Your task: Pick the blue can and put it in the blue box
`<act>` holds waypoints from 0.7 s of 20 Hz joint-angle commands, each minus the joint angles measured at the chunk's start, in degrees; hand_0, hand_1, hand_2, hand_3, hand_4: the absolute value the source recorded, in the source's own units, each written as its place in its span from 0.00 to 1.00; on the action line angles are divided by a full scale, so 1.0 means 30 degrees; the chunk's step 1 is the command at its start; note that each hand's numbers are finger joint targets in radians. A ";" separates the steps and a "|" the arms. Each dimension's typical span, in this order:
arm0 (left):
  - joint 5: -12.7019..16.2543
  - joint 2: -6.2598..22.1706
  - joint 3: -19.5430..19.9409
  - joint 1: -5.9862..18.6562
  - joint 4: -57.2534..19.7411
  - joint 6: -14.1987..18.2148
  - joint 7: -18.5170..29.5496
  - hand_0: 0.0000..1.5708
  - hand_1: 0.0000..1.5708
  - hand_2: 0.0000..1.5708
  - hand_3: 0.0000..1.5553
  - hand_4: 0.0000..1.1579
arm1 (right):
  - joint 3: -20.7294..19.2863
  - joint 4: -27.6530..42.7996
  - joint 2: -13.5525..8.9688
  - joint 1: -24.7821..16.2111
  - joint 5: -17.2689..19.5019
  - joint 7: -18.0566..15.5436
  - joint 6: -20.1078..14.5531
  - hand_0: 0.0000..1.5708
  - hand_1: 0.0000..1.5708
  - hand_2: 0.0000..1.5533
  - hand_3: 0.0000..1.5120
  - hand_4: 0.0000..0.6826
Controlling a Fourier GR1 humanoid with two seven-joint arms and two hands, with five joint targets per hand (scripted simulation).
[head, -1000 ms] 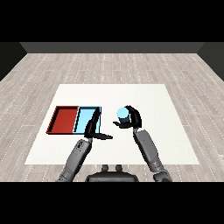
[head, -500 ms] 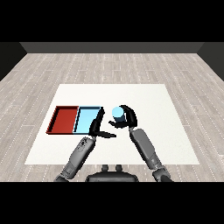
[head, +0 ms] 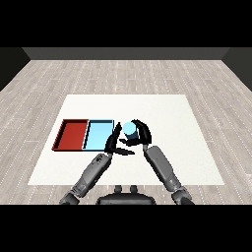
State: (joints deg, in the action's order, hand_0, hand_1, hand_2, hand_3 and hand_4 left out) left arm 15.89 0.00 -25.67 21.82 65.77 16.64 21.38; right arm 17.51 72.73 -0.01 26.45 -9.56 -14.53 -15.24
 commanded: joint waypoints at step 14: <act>0.1819 0.0000 -0.2177 0.1741 -0.1398 0.2124 -0.0098 0.00 0.00 0.00 0.00 0.00 | 0.2572 0.1664 0.0004 -0.0119 -0.0685 0.0678 -0.1852 0.91 0.91 0.94 0.91 0.81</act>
State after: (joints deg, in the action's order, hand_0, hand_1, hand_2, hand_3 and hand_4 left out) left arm 21.12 0.00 -31.19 26.11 61.85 21.78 21.57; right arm 21.57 72.53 -0.01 27.52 -11.98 -15.66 -17.14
